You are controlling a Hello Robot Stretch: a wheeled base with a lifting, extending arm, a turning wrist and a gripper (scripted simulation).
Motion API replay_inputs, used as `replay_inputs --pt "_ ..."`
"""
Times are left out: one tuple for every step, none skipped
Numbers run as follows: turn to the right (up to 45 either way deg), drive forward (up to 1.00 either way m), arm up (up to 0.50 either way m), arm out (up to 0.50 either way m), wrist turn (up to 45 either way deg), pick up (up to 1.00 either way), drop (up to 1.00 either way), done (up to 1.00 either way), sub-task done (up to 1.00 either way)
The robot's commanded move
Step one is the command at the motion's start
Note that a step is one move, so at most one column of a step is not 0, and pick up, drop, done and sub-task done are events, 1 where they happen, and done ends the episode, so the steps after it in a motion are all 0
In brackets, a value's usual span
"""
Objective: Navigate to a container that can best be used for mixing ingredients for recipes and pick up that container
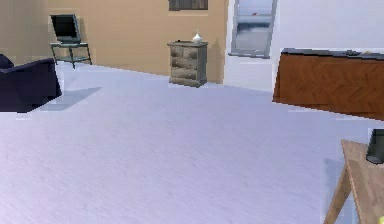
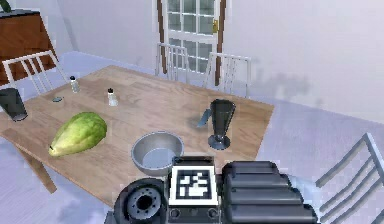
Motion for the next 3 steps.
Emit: replay_inputs --pt "0.0 0.0 0.0 0.24 0.0 0.0 0.0 0.0 0.0" --pt "0.0 0.0 0.0 0.0 45.0 0.0 0.0 0.0 0.0" --pt "0.0 0.0 0.0 0.0 45.0 0.0 0.0 0.0 0.0"
